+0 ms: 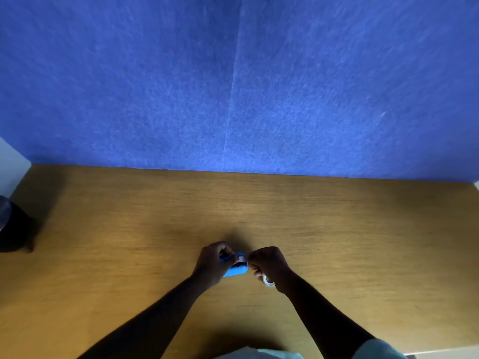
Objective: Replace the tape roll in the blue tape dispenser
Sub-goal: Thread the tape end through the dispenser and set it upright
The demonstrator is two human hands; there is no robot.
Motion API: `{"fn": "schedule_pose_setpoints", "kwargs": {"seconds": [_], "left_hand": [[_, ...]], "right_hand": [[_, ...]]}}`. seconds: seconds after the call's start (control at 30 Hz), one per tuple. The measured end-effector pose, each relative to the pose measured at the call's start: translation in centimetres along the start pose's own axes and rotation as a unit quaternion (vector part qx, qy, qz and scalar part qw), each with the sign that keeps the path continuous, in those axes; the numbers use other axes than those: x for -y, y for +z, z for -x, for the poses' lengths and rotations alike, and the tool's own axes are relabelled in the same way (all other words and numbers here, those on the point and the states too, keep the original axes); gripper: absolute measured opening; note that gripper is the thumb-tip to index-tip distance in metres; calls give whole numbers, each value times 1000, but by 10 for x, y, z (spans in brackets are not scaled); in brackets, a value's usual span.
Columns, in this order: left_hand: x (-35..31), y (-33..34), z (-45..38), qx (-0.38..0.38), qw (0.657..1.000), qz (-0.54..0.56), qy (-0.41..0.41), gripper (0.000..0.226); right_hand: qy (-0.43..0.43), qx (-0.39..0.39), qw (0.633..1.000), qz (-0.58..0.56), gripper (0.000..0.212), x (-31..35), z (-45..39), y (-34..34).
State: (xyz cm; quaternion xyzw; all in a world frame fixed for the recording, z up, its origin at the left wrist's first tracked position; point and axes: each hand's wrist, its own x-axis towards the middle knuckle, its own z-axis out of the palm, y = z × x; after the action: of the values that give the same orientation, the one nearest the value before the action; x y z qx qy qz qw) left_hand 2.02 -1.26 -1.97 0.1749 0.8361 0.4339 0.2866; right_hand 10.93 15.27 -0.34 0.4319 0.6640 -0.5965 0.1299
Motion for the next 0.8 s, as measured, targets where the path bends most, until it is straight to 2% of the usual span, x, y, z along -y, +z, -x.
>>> {"fn": "schedule_pose_setpoints", "kwargs": {"seconds": [0.33,0.6,0.8], "left_hand": [[2,-1,-1,-2,1000,2,3,11],[5,-2,-4,10,1000,-9,-2,8],[7,-5,-3,19,1000,1,-8,9]], "right_hand": [[5,28,1000,2,23,3,-1,-3],[24,67,995,66,18,2,-6,2],[34,37,999,20,23,0,-3,-5]]}}
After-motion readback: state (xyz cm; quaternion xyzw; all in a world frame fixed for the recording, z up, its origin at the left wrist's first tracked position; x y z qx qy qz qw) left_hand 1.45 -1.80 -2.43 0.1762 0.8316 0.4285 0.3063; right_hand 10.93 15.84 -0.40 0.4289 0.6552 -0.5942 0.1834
